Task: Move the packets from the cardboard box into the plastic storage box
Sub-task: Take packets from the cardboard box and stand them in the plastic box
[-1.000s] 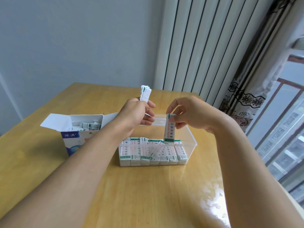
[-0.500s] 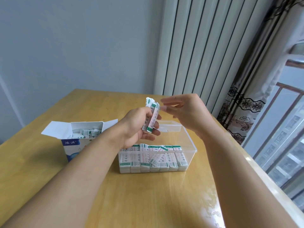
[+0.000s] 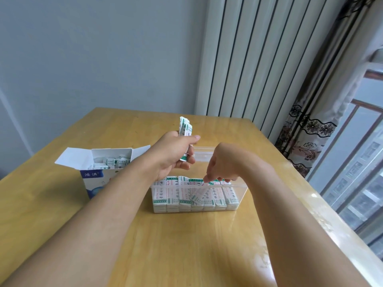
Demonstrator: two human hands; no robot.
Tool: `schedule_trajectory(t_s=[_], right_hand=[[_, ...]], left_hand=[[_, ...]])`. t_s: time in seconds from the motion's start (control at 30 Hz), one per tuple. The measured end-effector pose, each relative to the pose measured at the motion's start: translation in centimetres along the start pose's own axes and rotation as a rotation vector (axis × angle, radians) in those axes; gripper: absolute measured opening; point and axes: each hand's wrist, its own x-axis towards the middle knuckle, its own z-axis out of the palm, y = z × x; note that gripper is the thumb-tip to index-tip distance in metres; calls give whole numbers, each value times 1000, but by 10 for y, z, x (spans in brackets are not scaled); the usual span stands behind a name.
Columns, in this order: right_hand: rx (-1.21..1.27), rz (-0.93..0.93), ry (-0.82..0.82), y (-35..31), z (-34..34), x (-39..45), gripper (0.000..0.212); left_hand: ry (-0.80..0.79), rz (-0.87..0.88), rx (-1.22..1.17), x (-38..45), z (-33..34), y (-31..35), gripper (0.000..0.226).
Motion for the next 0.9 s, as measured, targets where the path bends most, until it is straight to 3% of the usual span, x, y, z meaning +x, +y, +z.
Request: schedule_trajectory(t_s=[0.23,0.43,0.67,0.9], right_hand=[[-105,62,-23,-2,11,9,38],[-198,78,0,-3,14,11,22],[-194,33,24,-3,16,13,21],[-64,-43,-70,-6,3,-2,30]], left_hand=[[-10,26,9,2,-3,0,28],[-26,29,45,1,-2,-1,35],[-29,36,53,1,-3,0,32],[-43,37,58,0,-4,1,28]])
